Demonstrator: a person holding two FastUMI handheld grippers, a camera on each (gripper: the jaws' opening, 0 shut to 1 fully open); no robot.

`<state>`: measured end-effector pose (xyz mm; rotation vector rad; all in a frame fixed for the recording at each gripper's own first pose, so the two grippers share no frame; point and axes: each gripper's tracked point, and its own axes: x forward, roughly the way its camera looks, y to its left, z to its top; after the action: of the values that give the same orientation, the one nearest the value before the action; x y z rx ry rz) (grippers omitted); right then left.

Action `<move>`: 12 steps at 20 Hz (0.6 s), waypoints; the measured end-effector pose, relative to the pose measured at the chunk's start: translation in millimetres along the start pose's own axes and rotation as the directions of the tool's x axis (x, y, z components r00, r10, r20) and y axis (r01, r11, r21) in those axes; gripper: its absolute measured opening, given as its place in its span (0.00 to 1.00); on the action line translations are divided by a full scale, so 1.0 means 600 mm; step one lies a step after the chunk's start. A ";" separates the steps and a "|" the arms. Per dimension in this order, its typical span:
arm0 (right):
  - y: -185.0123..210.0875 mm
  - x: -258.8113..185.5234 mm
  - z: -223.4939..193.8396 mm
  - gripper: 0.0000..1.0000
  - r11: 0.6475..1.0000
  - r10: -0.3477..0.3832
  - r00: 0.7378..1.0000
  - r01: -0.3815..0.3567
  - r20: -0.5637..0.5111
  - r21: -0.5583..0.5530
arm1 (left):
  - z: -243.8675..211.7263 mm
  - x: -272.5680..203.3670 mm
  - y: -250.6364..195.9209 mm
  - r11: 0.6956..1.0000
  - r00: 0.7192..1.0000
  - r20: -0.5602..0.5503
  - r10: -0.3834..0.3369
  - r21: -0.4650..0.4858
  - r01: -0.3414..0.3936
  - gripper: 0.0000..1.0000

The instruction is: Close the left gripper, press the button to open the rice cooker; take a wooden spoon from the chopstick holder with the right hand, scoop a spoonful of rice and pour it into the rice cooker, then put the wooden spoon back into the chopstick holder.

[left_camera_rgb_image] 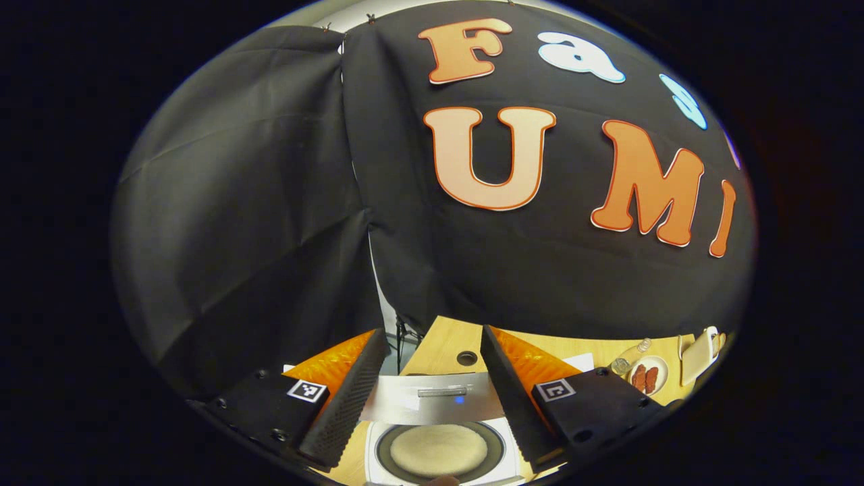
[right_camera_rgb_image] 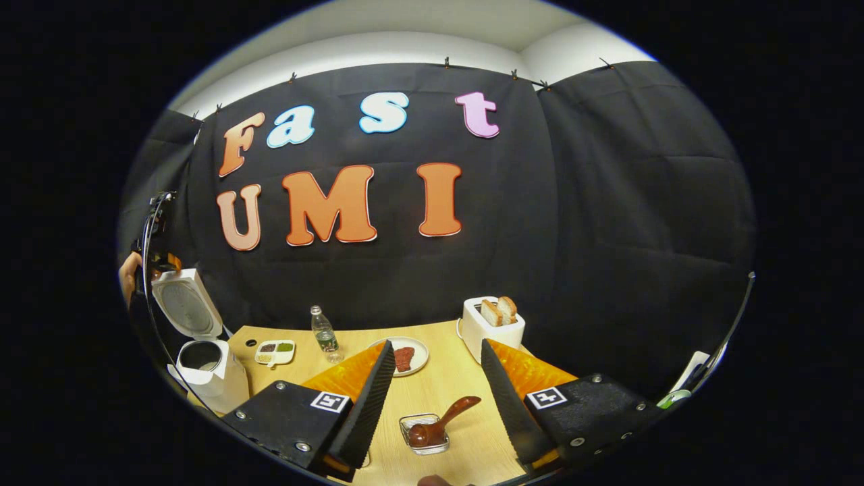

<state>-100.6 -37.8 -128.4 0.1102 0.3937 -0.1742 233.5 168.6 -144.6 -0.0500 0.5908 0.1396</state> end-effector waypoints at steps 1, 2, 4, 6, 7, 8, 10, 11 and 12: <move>0.006 0.008 -0.001 0.81 1.000 0.020 1.000 -0.020 -0.004 -0.002 | -0.011 -0.012 -0.001 1.000 1.000 -0.025 -0.003 0.001 0.003 0.99; 0.010 0.013 -0.003 0.81 0.999 0.036 0.999 -0.036 -0.007 -0.002 | -0.022 -0.020 0.001 1.000 0.999 -0.047 -0.008 0.002 0.008 0.99; 0.014 0.023 -0.006 0.81 0.998 0.063 0.998 -0.063 -0.014 -0.001 | -0.049 -0.038 -0.002 1.000 0.994 -0.107 -0.009 -0.011 0.008 0.99; 0.013 0.030 -0.004 0.81 0.996 0.084 0.996 -0.084 -0.014 0.008 | -0.083 -0.050 -0.003 1.000 0.985 -0.174 0.001 -0.011 -0.002 0.99; 0.012 0.032 -0.005 0.81 0.995 0.094 0.995 -0.094 -0.015 0.015 | -0.106 -0.059 -0.009 1.000 0.976 -0.217 -0.007 -0.022 0.003 0.99; 0.012 0.032 -0.006 0.81 0.995 0.103 0.995 -0.103 -0.016 0.020 | -0.130 -0.064 -0.017 1.000 0.965 -0.263 -0.015 -0.022 0.009 0.99; 0.008 0.041 -0.010 0.81 0.994 0.110 0.994 -0.109 -0.017 0.027 | -0.191 -0.076 -0.029 0.999 0.930 -0.366 -0.036 -0.018 0.032 0.99; 0.006 0.041 -0.010 0.81 0.993 0.113 0.993 -0.112 -0.017 0.033 | -0.218 -0.074 -0.029 1.000 0.918 -0.395 -0.029 -0.006 0.029 0.97; 0.004 0.041 -0.009 0.81 0.992 0.118 0.993 -0.118 -0.018 0.038 | -0.250 -0.077 -0.035 1.000 0.899 -0.438 -0.027 -0.001 0.030 0.99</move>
<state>-79.7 -38.4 -143.1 0.1718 0.4035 -0.0638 115.8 129.1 -243.1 -0.0857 1.0420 0.0980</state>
